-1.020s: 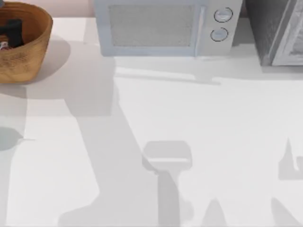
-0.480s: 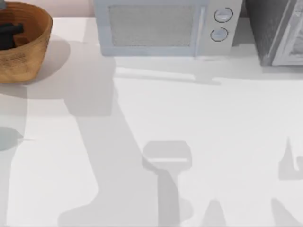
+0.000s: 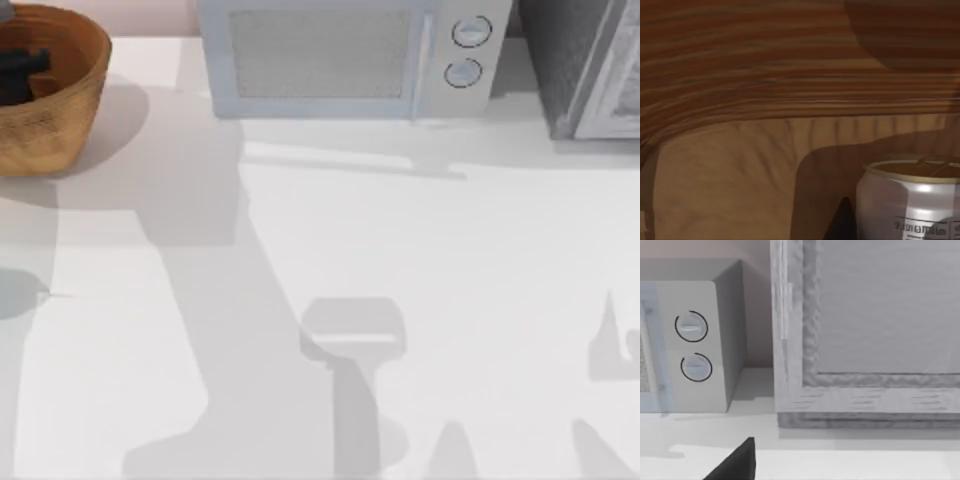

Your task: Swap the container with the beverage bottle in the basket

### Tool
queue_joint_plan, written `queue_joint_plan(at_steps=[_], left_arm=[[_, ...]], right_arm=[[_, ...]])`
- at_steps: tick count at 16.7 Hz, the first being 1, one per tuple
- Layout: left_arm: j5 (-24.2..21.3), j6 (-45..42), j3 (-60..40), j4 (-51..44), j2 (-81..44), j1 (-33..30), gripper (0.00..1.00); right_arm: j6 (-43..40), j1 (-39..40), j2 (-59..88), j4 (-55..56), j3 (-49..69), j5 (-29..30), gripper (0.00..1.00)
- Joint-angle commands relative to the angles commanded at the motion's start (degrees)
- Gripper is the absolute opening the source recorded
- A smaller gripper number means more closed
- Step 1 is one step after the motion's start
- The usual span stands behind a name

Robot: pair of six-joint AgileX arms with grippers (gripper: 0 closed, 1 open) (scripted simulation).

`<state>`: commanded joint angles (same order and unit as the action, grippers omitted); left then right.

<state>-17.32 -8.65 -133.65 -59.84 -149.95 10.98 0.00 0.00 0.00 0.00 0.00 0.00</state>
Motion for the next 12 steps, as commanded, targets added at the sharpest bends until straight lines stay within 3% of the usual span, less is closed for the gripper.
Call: queue_joint_plan(at_steps=[6, 12], left_arm=[[0.5, 1.1, 3.5, 1.0, 5.7, -0.4, 0.00], [4.8, 3.9, 24.3, 11.7, 28.3, -1.6, 0.00]], right_arm=[[0.0, 0.0, 0.0, 0.0, 0.0, 0.0, 1.00], [0.0, 0.0, 0.0, 0.0, 0.0, 0.0, 1.00]])
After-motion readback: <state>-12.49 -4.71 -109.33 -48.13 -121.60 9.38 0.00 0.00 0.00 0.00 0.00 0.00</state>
